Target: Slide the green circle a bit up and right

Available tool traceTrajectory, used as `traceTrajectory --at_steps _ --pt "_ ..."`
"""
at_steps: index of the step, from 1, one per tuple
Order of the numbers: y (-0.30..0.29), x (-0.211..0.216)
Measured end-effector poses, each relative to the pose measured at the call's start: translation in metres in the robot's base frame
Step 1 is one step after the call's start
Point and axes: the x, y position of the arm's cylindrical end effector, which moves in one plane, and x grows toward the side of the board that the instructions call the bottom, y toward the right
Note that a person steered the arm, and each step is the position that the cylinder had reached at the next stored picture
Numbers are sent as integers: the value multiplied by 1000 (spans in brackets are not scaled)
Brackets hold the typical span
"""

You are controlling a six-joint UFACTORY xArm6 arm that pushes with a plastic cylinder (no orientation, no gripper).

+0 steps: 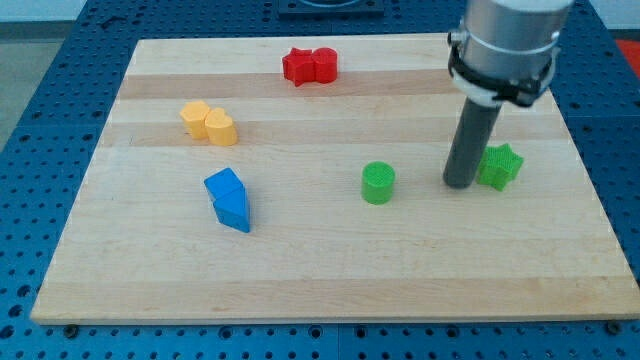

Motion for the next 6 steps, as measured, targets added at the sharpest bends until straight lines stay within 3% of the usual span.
traceTrajectory --at_steps 1,3,6 --pt "-10 40" --pt "-105 20" --pt "-116 -1"
